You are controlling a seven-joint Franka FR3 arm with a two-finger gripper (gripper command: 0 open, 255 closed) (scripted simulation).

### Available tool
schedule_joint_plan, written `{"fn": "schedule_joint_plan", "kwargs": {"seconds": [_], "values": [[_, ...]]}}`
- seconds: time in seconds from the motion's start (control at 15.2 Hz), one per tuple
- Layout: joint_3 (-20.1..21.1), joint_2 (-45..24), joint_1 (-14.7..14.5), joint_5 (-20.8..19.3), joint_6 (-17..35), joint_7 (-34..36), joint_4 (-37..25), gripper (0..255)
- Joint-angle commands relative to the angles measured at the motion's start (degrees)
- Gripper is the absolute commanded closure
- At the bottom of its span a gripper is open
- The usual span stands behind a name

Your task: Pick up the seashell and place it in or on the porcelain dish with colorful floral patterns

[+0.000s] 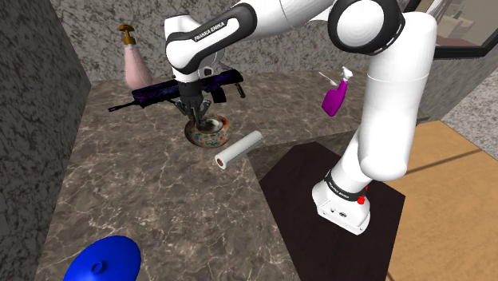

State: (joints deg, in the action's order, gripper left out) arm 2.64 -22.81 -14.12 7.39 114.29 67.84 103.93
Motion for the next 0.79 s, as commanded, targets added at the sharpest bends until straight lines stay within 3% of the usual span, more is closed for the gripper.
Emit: {"fn": "schedule_joint_plan", "kwargs": {"seconds": [0.0,0.2,0.26,0.59,0.73], "values": [[0.0,-0.01,0.0,0.0,0.06,-0.01,0.03,255],[0.0,-0.01,0.0,0.0,0.06,-0.01,0.03,255],[0.0,-0.01,0.0,0.0,0.06,-0.01,0.03,0],[0.0,-0.01,0.0,0.0,0.06,-0.01,0.04,0],[-0.14,0.86,0.24,-0.18,-3.53,0.11,-2.67,0]]}}
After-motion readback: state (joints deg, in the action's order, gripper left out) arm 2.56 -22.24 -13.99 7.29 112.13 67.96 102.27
